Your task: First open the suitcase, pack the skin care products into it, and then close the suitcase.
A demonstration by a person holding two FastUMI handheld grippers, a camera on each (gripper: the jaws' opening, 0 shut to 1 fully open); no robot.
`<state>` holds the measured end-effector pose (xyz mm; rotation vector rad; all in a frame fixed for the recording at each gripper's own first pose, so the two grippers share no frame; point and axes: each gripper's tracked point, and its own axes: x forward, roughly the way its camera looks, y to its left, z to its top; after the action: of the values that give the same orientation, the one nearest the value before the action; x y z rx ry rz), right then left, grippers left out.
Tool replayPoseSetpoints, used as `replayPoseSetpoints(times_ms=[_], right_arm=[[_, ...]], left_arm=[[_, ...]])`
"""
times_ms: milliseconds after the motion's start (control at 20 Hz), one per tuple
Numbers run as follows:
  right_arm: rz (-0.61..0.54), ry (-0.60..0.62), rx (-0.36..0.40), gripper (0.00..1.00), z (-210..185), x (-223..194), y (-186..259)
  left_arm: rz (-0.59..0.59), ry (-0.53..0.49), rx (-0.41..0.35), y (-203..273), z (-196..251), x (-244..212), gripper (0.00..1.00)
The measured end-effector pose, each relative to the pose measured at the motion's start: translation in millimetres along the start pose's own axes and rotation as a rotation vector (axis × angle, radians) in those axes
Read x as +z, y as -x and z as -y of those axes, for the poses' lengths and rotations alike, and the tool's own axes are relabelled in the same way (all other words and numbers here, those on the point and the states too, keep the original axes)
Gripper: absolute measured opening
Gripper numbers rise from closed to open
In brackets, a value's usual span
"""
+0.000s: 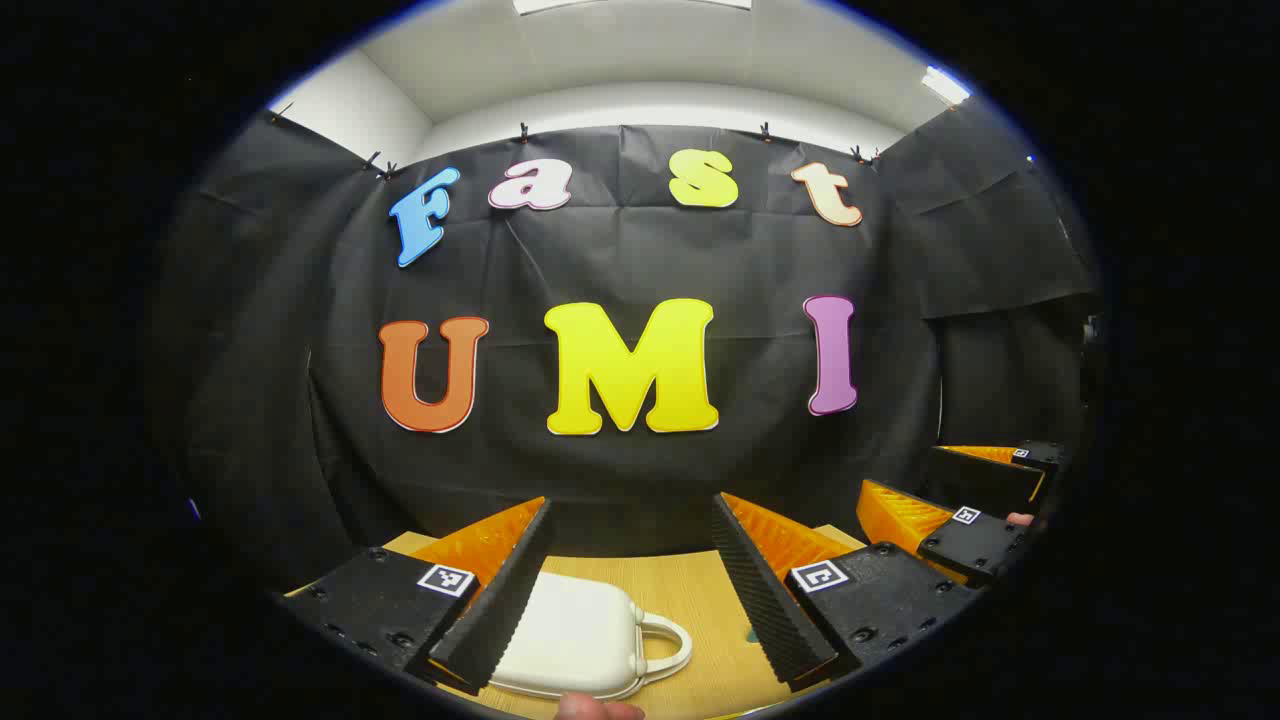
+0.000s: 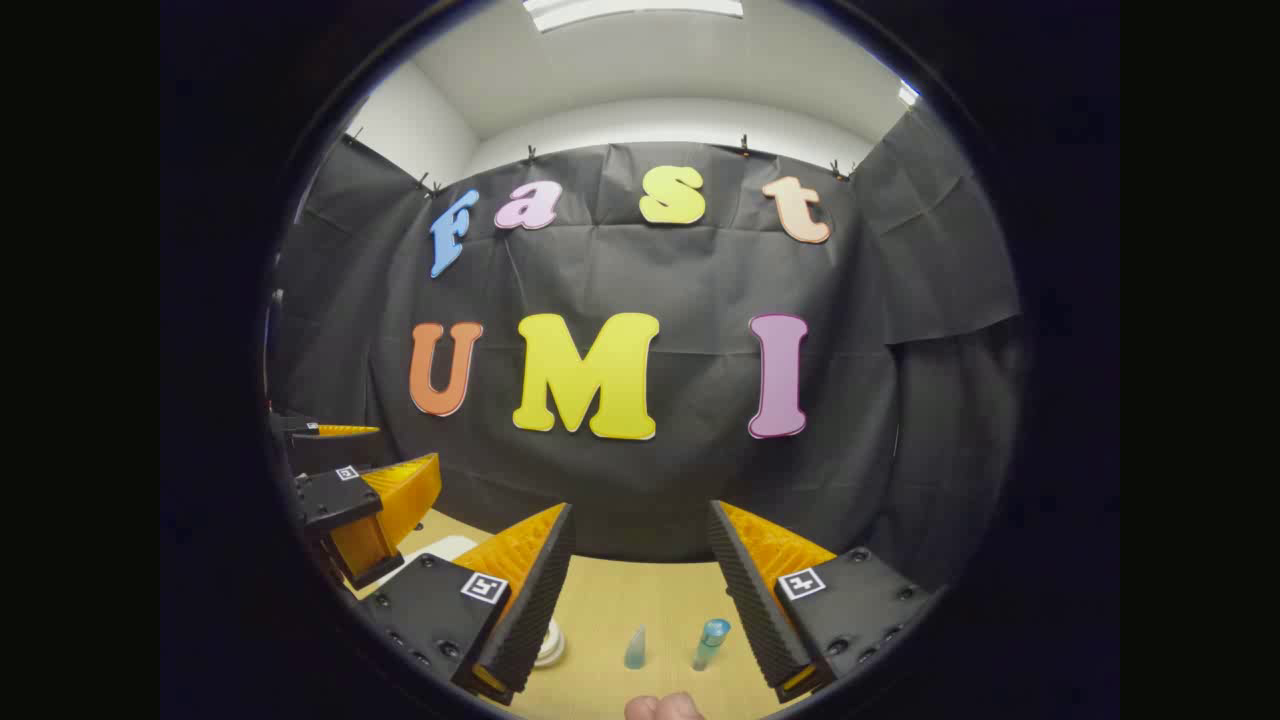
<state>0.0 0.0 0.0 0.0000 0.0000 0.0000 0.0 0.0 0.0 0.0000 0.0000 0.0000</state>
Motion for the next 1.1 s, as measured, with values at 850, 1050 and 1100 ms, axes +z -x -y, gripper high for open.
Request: replayPoseSetpoints(times_ms=[850, 1050, 1100], right_arm=[[-0.002, -0.005, 0.007, 0.79, -3, -5, -8], [-0.014, -0.003, 0.007, 0.79, 0, -11, -11], [-0.019, 0.001, 0.008, 0.79, 1, -14, -12]], left_arm=[[-0.016, -0.007, 0.046, -5, -14, -12, 0.99], [-0.034, -0.009, 0.039, -7, -10, -20, 0.99], [-0.036, -0.012, 0.039, -7, -10, -23, 0.99]])
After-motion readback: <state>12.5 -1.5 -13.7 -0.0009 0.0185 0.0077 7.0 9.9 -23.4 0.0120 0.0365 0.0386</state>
